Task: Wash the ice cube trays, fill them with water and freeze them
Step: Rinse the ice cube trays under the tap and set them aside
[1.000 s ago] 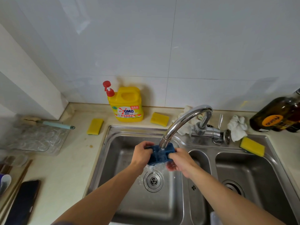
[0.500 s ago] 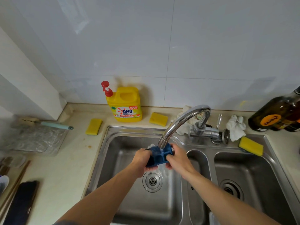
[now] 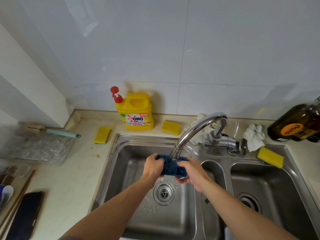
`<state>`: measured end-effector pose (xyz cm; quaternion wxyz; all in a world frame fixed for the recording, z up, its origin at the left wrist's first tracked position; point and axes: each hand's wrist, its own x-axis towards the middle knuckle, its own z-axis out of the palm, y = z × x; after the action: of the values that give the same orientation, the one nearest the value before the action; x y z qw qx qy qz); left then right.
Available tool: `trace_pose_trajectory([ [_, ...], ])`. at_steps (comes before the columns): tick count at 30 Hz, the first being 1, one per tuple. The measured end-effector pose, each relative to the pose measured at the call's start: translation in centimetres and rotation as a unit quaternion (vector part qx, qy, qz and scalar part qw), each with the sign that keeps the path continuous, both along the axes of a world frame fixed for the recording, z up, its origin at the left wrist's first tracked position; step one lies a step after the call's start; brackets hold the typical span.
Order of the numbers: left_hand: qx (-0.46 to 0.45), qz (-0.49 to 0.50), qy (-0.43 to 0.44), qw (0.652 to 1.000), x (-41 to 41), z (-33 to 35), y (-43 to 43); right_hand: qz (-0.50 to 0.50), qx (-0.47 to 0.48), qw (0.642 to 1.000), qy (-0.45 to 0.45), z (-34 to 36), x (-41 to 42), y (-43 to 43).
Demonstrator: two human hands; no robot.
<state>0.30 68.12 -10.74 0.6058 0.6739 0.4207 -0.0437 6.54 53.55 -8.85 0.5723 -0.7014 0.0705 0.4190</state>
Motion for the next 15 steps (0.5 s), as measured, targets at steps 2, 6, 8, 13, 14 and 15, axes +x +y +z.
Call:
trace_pose_trajectory([
  [2,0.004,-0.016,-0.003,1.000,-0.11,-0.14,-0.26,-0.011,-0.027,1.000,-0.004,-0.45,0.14,-0.04],
  [6,0.006,-0.026,-0.007,1.000,0.00,-0.32,-0.57,-0.008,-0.085,0.995,-0.046,-1.04,0.12,-0.15],
  [8,0.000,-0.028,-0.006,1.000,0.14,-0.17,-0.61,-0.011,-0.090,0.995,-0.051,-1.05,0.09,-0.13],
  [13,-0.098,0.009,-0.039,0.994,-0.01,0.26,-0.62,-0.030,-0.081,0.996,-0.038,-0.99,0.60,-0.01],
  [14,-0.130,0.015,-0.050,0.990,-0.20,0.25,-0.57,-0.043,-0.073,0.996,-0.032,-0.93,0.71,-0.04],
  [15,-0.152,0.014,-0.058,0.987,-0.37,0.13,-0.52,-0.054,-0.065,0.996,-0.026,-0.84,0.81,-0.05],
])
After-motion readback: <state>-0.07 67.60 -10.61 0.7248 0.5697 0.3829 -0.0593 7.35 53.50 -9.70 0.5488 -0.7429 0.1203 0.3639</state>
